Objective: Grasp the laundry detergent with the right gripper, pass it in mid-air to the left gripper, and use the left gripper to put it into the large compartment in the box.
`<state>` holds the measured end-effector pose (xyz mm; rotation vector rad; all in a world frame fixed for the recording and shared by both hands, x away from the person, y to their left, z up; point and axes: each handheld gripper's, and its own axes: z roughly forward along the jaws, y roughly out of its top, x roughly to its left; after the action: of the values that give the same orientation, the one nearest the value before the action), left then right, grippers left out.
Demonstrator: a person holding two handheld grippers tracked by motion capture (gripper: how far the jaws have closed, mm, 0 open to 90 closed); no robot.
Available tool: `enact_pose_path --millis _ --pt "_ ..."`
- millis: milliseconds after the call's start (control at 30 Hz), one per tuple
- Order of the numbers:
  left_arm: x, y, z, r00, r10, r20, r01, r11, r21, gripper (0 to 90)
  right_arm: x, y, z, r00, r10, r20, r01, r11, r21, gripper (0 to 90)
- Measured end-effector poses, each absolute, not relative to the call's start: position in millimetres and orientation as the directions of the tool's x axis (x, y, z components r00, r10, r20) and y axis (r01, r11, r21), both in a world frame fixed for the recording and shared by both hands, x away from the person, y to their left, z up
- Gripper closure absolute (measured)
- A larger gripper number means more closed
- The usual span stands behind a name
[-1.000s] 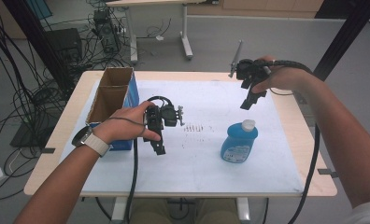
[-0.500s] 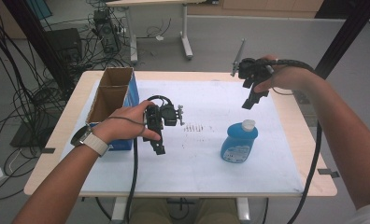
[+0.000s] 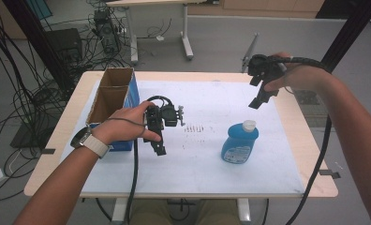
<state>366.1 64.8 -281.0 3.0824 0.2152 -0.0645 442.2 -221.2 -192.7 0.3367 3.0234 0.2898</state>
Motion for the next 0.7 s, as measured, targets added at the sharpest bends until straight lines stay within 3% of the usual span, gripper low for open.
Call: enact_pose_path --millis 700 --pt "367 63 -283 0.990 0.138 -0.036 0.140 -0.988 0.061 9.7 415 -234 -183 -0.981 0.191 -0.023 0.177 0.945 0.273 4.8"
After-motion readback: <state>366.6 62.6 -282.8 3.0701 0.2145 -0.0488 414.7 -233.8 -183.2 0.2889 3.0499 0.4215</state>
